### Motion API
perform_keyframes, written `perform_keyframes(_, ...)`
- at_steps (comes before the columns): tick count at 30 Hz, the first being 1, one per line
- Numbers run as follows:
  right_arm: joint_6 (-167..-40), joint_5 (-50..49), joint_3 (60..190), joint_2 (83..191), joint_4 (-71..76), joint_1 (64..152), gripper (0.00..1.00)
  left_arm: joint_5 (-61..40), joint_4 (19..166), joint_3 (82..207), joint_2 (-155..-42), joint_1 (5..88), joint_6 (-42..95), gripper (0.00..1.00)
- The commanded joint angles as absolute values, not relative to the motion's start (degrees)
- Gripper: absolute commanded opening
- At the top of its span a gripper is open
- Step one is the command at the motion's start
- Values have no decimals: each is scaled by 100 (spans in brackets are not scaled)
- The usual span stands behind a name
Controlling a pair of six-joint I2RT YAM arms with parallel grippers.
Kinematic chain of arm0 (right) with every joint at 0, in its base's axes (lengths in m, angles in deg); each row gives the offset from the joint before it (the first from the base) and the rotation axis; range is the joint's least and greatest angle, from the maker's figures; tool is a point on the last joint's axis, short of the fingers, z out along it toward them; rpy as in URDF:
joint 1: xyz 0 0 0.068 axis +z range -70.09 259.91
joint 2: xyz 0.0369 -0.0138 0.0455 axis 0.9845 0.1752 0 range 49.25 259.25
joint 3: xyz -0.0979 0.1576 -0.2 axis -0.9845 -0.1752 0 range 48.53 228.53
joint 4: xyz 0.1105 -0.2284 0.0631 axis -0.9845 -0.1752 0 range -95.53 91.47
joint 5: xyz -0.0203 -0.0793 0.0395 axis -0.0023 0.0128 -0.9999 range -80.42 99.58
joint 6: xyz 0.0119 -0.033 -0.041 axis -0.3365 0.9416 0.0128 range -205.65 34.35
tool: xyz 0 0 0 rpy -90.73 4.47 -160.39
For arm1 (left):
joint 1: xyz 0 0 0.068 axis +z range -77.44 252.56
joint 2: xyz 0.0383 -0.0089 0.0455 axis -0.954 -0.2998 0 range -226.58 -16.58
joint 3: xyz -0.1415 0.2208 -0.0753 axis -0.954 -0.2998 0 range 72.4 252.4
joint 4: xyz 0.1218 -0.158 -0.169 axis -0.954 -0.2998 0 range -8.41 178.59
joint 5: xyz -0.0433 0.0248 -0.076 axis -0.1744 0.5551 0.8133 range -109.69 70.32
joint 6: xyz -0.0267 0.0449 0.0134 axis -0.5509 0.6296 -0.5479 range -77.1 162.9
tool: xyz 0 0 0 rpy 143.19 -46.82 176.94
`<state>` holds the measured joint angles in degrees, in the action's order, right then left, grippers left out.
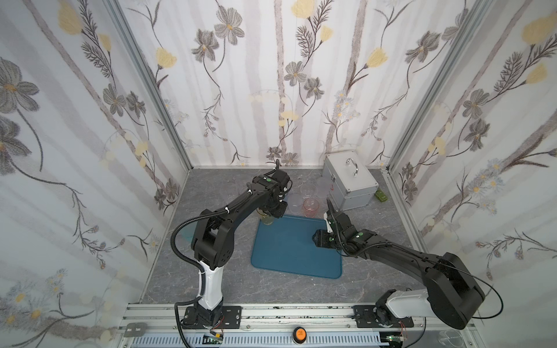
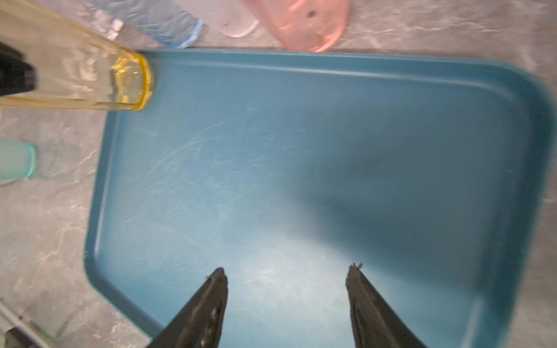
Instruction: Place the glasses into the tray
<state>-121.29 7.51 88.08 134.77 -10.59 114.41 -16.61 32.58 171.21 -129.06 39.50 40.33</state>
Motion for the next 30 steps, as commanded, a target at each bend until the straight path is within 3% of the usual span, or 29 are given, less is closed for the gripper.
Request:
perform_keyframes(1,-11841,1111,8679,13255,-1401,11125,64,-1655,3163,17252,-12815,3942,4193,36)
perform_keyframes(6,-11754,1457,8536,12946,-1708,10588,64,-1597,3164,17295,-12779,3947,4293,39)
perform_keyframes(13,-11772,1308,8289,13054,-1725,10364,65,-1572,3172,17273,-12877,3968,4501,32)
perform_keyframes(24,-11733,620,8094,13548,-1255,10450,38,-1434,3159,17234,-12918,4109,4684,10)
perform_keyframes(30,-11470,1090,8368,13790,-1831,10689,18,-1391,3155,17131,-12763,4109,4693,5)
